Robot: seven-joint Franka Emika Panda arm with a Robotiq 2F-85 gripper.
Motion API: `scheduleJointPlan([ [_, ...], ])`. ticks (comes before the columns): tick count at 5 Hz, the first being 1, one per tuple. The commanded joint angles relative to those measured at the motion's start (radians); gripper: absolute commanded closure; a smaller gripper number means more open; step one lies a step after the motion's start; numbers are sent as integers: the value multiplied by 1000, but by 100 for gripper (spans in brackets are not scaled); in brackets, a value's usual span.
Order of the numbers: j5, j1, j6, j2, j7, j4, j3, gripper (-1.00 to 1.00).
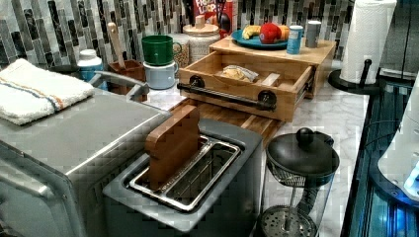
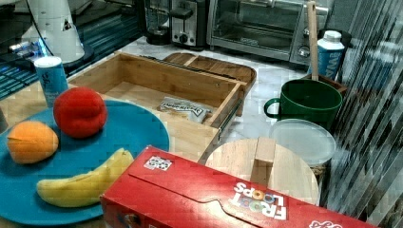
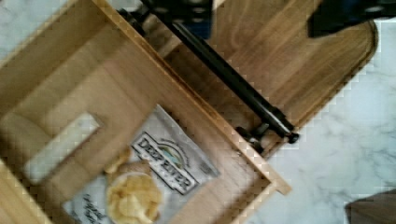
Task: Close the drawer.
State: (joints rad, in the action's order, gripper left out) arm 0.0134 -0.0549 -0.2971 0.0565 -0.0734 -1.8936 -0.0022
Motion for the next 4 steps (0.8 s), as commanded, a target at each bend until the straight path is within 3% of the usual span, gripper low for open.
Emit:
scheduleJointPlan([
  [1, 85, 71, -88, 5, -93, -86, 95, -100],
  [2, 93, 89, -176, -28, -184, -184, 89, -100],
  [3, 92, 79, -243, -23, -265, -256, 100, 100],
  [4, 71, 72, -274, 13, -319, -279, 113, 100],
])
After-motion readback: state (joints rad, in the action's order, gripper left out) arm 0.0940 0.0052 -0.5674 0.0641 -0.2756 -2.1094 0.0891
